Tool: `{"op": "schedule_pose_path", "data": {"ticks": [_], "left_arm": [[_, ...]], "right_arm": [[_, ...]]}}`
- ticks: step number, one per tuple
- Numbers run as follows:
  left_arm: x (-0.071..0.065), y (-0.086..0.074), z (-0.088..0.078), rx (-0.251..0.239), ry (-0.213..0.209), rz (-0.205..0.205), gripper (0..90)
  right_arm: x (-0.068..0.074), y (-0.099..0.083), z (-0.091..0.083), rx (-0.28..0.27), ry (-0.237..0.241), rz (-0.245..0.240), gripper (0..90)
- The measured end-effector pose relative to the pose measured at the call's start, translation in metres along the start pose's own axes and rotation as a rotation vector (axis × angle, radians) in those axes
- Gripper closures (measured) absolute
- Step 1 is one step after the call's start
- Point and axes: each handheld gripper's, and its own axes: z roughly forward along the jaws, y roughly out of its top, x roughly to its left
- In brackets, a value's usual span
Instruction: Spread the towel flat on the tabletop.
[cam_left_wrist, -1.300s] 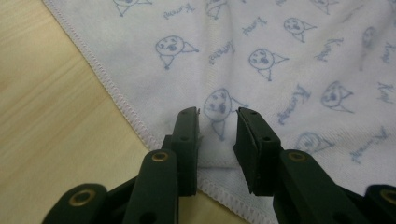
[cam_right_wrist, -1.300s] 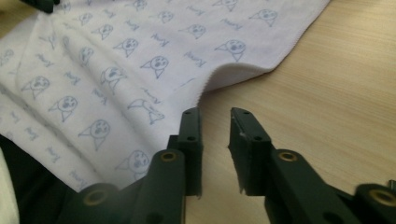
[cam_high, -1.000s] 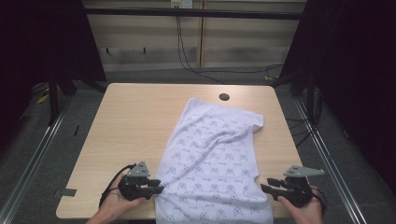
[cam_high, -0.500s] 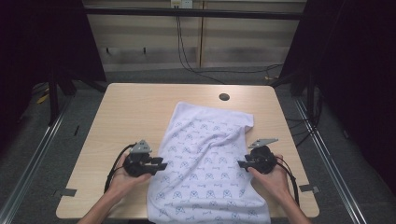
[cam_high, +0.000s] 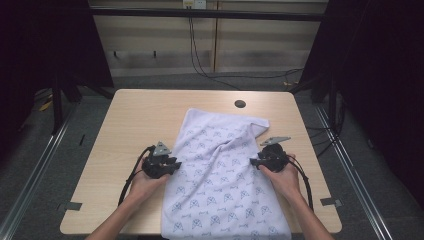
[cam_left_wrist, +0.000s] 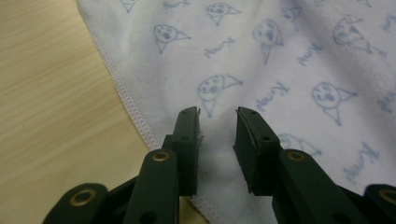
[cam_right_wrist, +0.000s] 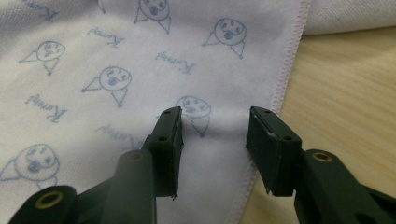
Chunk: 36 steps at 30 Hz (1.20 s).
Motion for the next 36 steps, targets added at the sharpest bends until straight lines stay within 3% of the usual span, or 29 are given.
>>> {"op": "schedule_pose_path", "data": {"ticks": [3, 6, 10, 13, 16, 20, 26, 27, 31, 32, 34, 36], "left_arm": [[0.005, -0.012, -0.016, 0.012, -0.009, -0.037, 70.8], [0.008, -0.026, -0.027, -0.032, -0.075, -0.091, 63.0], [0.005, -0.025, -0.026, -0.020, -0.103, -0.068, 55.0], [-0.004, -0.021, -0.021, -0.014, -0.111, -0.047, 48.0], [-0.014, -0.019, -0.020, 0.000, -0.117, -0.012, 45.5], [-0.025, -0.020, -0.023, 0.014, -0.132, 0.027, 47.6], [-0.042, -0.026, -0.035, 0.058, -0.175, 0.060, 49.5], [-0.051, -0.031, -0.041, 0.061, -0.189, 0.082, 49.4], [-0.063, -0.040, -0.055, 0.102, -0.249, 0.105, 51.3], [-0.063, -0.042, -0.057, 0.102, -0.259, 0.101, 55.1], [-0.058, -0.042, -0.059, 0.102, -0.248, 0.105, 62.9], [-0.049, -0.037, -0.058, 0.081, -0.243, 0.058, 72.6]], "right_arm": [[0.004, -0.003, -0.005, 0.018, 0.006, -0.018, 55.7], [0.008, -0.010, -0.012, 0.026, 0.025, -0.038, 58.8], [0.012, -0.026, -0.028, 0.039, 0.048, -0.063, 70.0], [0.015, -0.040, -0.040, 0.032, 0.070, -0.049, 81.7], [0.020, -0.054, -0.053, 0.036, 0.092, -0.048, 86.5], [0.026, -0.068, -0.068, 0.060, 0.140, -0.077, 87.4], [0.033, -0.090, -0.087, 0.084, 0.227, -0.043, 86.2], [0.036, -0.093, -0.089, 0.087, 0.244, -0.043, 84.9], [0.044, -0.098, -0.098, 0.115, 0.283, -0.081, 70.9], [0.044, -0.097, -0.098, 0.099, 0.280, -0.091, 69.6], [0.038, -0.093, -0.099, 0.044, 0.307, -0.059, 70.4], [0.030, -0.083, -0.095, -0.014, 0.292, -0.033, 73.8]]}}
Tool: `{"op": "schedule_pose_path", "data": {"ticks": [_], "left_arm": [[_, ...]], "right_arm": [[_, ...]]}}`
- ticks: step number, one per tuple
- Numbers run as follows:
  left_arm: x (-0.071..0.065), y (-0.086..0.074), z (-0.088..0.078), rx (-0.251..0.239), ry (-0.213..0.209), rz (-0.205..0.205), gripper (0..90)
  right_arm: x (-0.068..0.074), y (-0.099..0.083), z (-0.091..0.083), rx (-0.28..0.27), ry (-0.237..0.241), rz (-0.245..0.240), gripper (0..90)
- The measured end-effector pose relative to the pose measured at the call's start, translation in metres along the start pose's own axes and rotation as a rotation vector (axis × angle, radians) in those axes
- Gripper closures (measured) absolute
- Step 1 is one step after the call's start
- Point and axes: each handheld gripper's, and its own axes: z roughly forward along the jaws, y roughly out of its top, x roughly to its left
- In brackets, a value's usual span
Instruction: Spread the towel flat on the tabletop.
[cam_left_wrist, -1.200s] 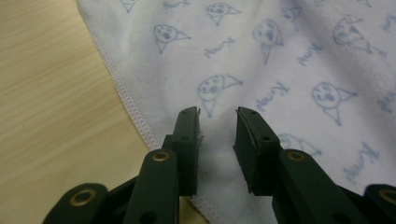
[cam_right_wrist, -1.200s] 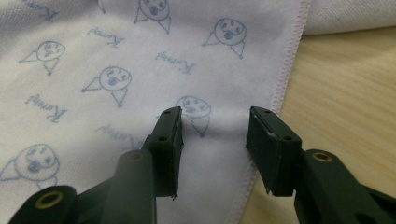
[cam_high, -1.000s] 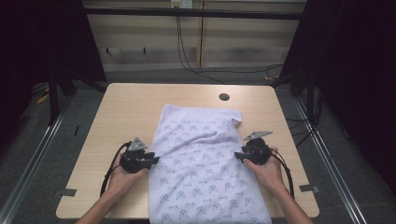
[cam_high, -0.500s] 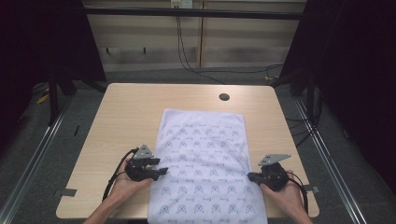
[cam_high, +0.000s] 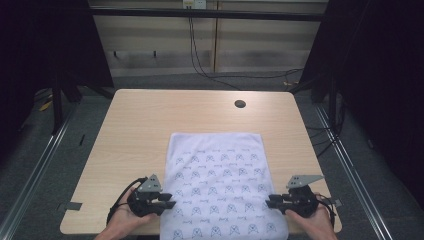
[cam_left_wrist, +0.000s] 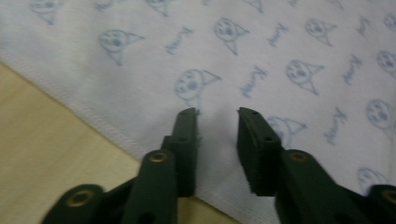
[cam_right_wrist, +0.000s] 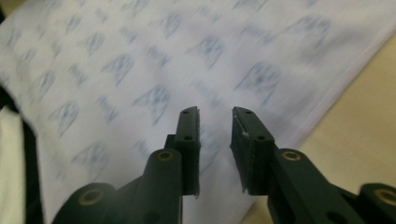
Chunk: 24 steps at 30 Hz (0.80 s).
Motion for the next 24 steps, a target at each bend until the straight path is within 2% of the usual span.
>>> {"op": "schedule_pose_path", "data": {"ticks": [3, 5, 6, 7, 8, 9, 11, 13, 14, 16, 18, 19, 22, 24], "left_arm": [[0.017, 0.013, 0.003, -0.026, 0.038, -0.024, 83.4], [0.030, 0.021, 0.007, -0.049, 0.065, -0.066, 86.5], [0.035, 0.024, 0.009, -0.055, 0.088, -0.065, 87.1], [0.040, 0.027, 0.011, -0.048, 0.110, -0.058, 87.1], [0.040, 0.027, 0.011, -0.048, 0.110, -0.058, 87.1], [0.051, 0.028, 0.017, -0.051, 0.128, -0.101, 87.1], [0.056, 0.027, 0.024, -0.019, 0.148, -0.097, 86.0], [0.058, 0.028, 0.025, -0.028, 0.141, -0.104, 85.3], [0.057, 0.029, 0.025, -0.024, 0.147, -0.091, 84.6], [0.056, 0.030, 0.027, -0.022, 0.160, -0.074, 84.9], [0.058, 0.032, 0.030, -0.032, 0.145, -0.080, 86.3], [0.059, 0.033, 0.031, -0.030, 0.144, -0.078, 87.9], [0.055, 0.034, 0.031, -0.018, 0.149, -0.044, 89.8], [0.051, 0.033, 0.031, -0.013, 0.135, -0.043, 90.0]], "right_arm": [[-0.013, 0.017, 0.010, -0.026, -0.066, 0.011, 72.7], [-0.021, 0.028, 0.021, -0.019, -0.111, -0.017, 70.6], [-0.025, 0.033, 0.028, -0.018, -0.126, -0.017, 69.3], [-0.029, 0.038, 0.034, -0.018, -0.115, -0.018, 68.5], [-0.032, 0.041, 0.039, -0.010, -0.124, -0.028, 67.4], [-0.034, 0.044, 0.045, -0.001, -0.140, -0.035, 66.6], [-0.039, 0.045, 0.053, 0.025, -0.154, -0.041, 66.1], [-0.041, 0.045, 0.053, 0.021, -0.169, -0.043, 62.8], [-0.040, 0.045, 0.052, 0.027, -0.173, -0.030, 62.7], [-0.038, 0.041, 0.048, 0.046, -0.194, -0.042, 62.2], [-0.034, 0.036, 0.044, 0.043, -0.195, -0.024, 62.7], [-0.032, 0.033, 0.042, 0.041, -0.203, -0.032, 62.7], [-0.025, 0.024, 0.035, 0.041, -0.192, -0.036, 64.5], [-0.023, 0.020, 0.030, 0.052, -0.172, -0.018, 64.5]]}}
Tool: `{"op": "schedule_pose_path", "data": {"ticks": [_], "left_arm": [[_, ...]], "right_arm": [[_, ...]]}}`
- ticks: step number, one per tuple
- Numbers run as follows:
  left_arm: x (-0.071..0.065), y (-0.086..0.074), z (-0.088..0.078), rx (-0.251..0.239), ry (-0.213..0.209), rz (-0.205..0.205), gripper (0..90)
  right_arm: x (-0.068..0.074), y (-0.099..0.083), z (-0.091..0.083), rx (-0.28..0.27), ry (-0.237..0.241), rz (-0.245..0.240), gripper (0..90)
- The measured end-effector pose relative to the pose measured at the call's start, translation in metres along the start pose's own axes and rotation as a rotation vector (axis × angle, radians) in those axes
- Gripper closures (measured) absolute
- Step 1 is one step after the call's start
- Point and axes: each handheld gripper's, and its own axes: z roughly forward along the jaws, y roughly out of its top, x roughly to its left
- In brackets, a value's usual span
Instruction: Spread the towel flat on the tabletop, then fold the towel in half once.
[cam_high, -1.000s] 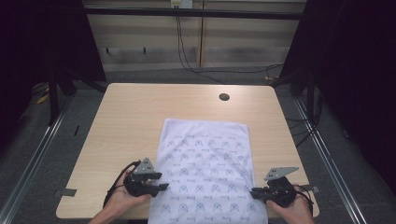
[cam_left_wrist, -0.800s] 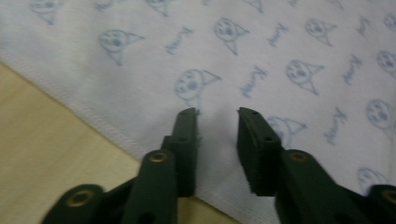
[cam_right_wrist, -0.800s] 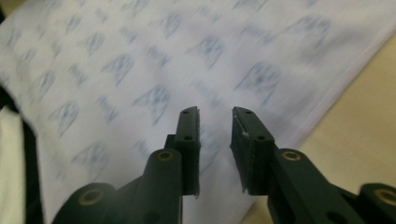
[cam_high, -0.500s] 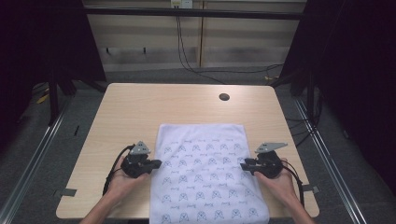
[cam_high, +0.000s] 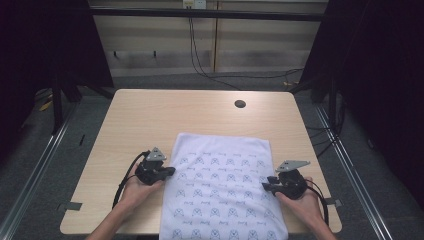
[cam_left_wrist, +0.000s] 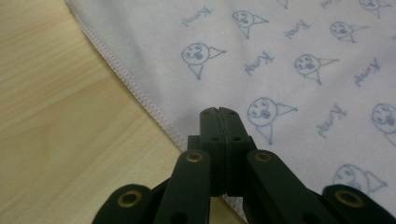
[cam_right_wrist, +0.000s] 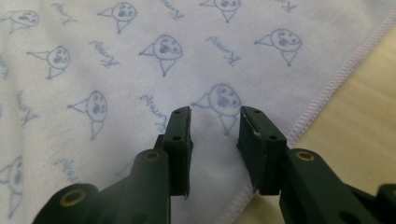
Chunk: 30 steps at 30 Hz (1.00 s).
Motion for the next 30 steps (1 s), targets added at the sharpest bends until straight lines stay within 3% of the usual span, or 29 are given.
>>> {"op": "schedule_pose_path", "data": {"ticks": [1, 4, 5, 8, 10, 13, 18, 22, 30], "left_arm": [[-0.001, -0.001, -0.001, 0.003, -0.003, 0.006, 89.9], [-0.007, -0.003, -0.005, 0.025, -0.023, 0.022, 90.0], [-0.009, -0.003, -0.007, 0.037, -0.032, 0.026, 89.8], [-0.008, 0.001, -0.017, -0.016, -0.037, -0.015, 75.5], [-0.005, 0.004, -0.022, -0.056, -0.025, -0.047, 72.7], [0.004, 0.004, -0.024, -0.074, 0.009, -0.100, 64.7], [0.018, 0.004, -0.020, -0.075, 0.029, -0.138, 56.8], [0.023, 0.010, -0.015, -0.077, 0.010, -0.100, 63.2], [0.041, 0.024, -0.001, -0.106, 0.042, -0.150, 62.1]], "right_arm": [[0.000, -0.003, -0.002, -0.007, 0.024, 0.030, 64.5], [0.001, -0.007, -0.007, 0.003, 0.057, 0.040, 63.7], [0.000, -0.006, -0.009, 0.002, 0.044, 0.046, 61.8], [-0.012, 0.000, -0.020, -0.091, 0.026, 0.090, 58.8], [-0.019, 0.002, -0.024, -0.137, 0.017, 0.114, 57.1], [-0.025, 0.004, -0.025, -0.154, 0.005, 0.114, 54.7], [-0.032, 0.014, -0.020, -0.163, -0.006, 0.110, 51.3], [-0.043, 0.028, -0.014, -0.186, -0.014, 0.114, 50.2], [-0.075, 0.062, 0.010, -0.167, -0.034, 0.118, 50.5]]}}
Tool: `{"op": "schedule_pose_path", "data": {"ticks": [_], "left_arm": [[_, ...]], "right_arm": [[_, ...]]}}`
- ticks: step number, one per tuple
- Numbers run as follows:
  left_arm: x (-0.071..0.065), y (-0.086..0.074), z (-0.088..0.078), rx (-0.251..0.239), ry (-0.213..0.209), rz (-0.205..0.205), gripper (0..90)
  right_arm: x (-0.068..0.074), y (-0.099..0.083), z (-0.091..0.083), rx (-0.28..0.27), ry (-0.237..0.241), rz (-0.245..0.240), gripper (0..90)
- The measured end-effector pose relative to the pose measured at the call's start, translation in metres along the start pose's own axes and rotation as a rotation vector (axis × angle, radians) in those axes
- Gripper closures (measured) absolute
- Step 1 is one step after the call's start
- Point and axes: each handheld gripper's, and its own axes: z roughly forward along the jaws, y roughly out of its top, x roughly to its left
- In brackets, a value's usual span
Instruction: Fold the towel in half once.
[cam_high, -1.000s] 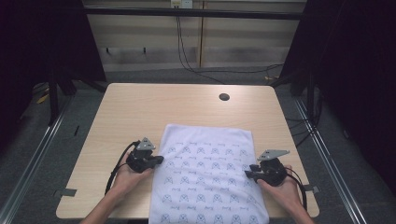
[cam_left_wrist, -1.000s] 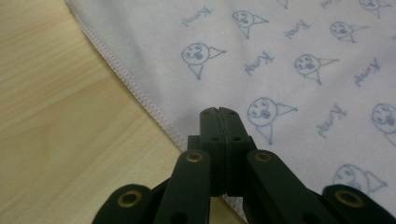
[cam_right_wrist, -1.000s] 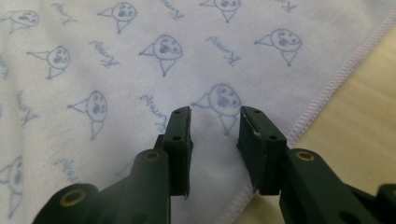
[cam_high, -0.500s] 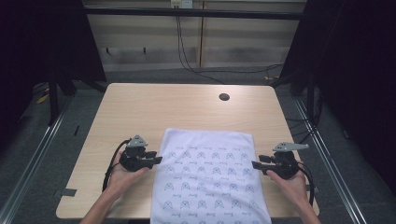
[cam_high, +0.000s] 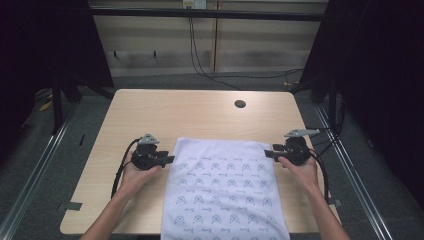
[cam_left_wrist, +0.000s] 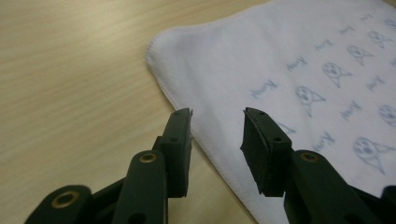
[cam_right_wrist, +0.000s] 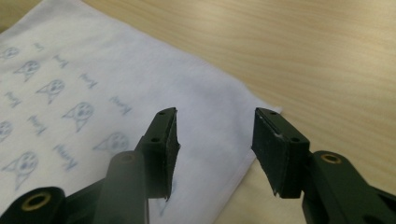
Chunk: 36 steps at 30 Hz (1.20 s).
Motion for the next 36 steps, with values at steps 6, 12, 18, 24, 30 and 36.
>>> {"op": "schedule_pose_path", "data": {"ticks": [6, 12, 18, 24, 30, 36], "left_arm": [[0.013, 0.008, 0.013, 0.008, 0.031, -0.028, 57.9], [0.020, 0.017, 0.024, -0.005, 0.068, -0.047, 52.7], [0.024, 0.027, 0.036, 0.002, 0.039, -0.050, 44.2], [0.019, 0.028, 0.053, 0.027, 0.024, -0.075, 42.4], [0.019, 0.032, 0.058, 0.043, 0.079, -0.068, 45.9], [0.016, 0.028, 0.060, 0.040, -0.022, -0.009, 85.9]], "right_arm": [[-0.019, 0.013, 0.022, 0.030, -0.033, -0.001, 51.8], [-0.030, 0.013, 0.050, 0.076, -0.064, 0.014, 50.8], [-0.025, 0.010, 0.058, 0.081, -0.070, 0.010, 50.1], [-0.017, 0.008, 0.058, 0.091, 0.002, 0.001, 79.4], [-0.018, 0.007, 0.057, 0.100, 0.046, 0.040, 84.4], [-0.018, 0.010, 0.048, 0.035, 0.106, 0.074, 84.6]]}}
